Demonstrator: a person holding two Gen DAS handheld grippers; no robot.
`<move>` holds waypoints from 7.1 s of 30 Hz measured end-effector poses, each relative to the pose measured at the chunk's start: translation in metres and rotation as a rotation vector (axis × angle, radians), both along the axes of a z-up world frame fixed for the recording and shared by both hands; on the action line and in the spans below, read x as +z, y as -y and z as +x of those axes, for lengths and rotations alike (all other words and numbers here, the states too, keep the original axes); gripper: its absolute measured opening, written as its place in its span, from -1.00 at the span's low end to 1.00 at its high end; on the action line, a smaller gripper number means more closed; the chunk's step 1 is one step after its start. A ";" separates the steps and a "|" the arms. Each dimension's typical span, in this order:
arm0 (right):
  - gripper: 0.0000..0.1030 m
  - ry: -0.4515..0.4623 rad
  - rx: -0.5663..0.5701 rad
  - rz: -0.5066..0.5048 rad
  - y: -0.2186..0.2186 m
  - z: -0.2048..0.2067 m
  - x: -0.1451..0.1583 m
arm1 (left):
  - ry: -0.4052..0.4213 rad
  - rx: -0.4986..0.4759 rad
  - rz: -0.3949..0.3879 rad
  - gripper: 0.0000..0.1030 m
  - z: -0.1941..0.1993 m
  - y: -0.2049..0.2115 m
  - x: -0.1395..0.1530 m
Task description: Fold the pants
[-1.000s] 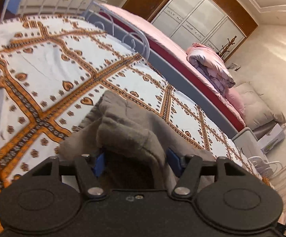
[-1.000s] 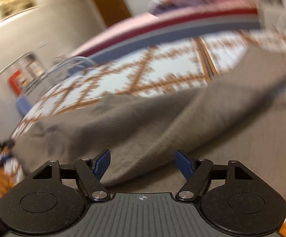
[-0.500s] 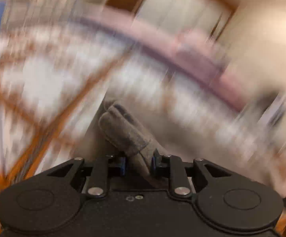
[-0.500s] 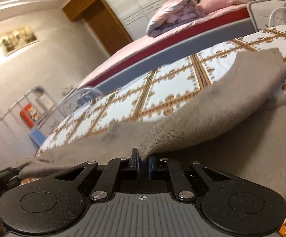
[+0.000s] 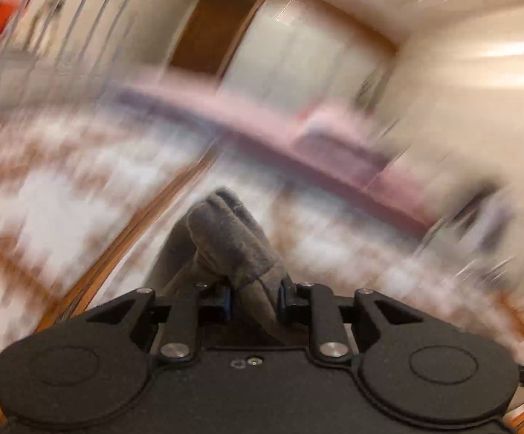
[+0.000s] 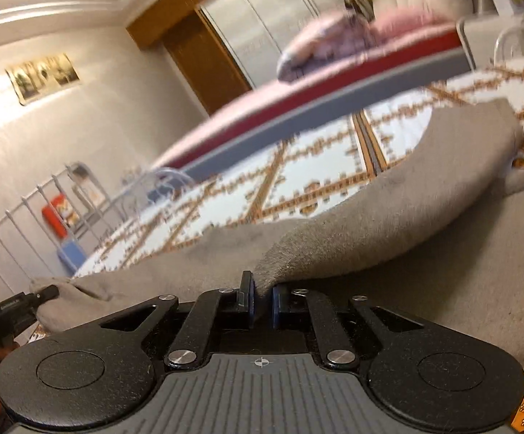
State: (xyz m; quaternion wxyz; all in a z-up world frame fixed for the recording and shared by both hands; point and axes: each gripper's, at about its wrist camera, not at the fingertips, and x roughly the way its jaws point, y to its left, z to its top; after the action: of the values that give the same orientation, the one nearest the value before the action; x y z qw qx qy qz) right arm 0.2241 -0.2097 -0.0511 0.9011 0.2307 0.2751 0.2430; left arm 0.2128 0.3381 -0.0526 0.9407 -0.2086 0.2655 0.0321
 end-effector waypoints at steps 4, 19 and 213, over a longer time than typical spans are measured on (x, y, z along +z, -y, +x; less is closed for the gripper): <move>-0.83 -0.169 0.046 -0.064 -0.020 0.012 -0.040 | -0.068 0.013 0.010 -0.72 -0.006 0.001 -0.020; -0.24 -0.142 0.006 -0.082 0.002 0.005 -0.018 | -0.139 0.105 0.322 0.34 -0.023 0.024 0.021; -0.30 -0.443 -0.758 0.489 0.346 -0.017 -0.084 | -0.335 0.041 0.078 0.22 0.007 0.033 -0.012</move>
State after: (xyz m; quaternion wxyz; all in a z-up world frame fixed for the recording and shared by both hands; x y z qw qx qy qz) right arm 0.2073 -0.5555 -0.1353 0.7657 0.5647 0.2916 -0.0990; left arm 0.2199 0.3051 -0.0645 0.8898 -0.1688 0.4130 0.0957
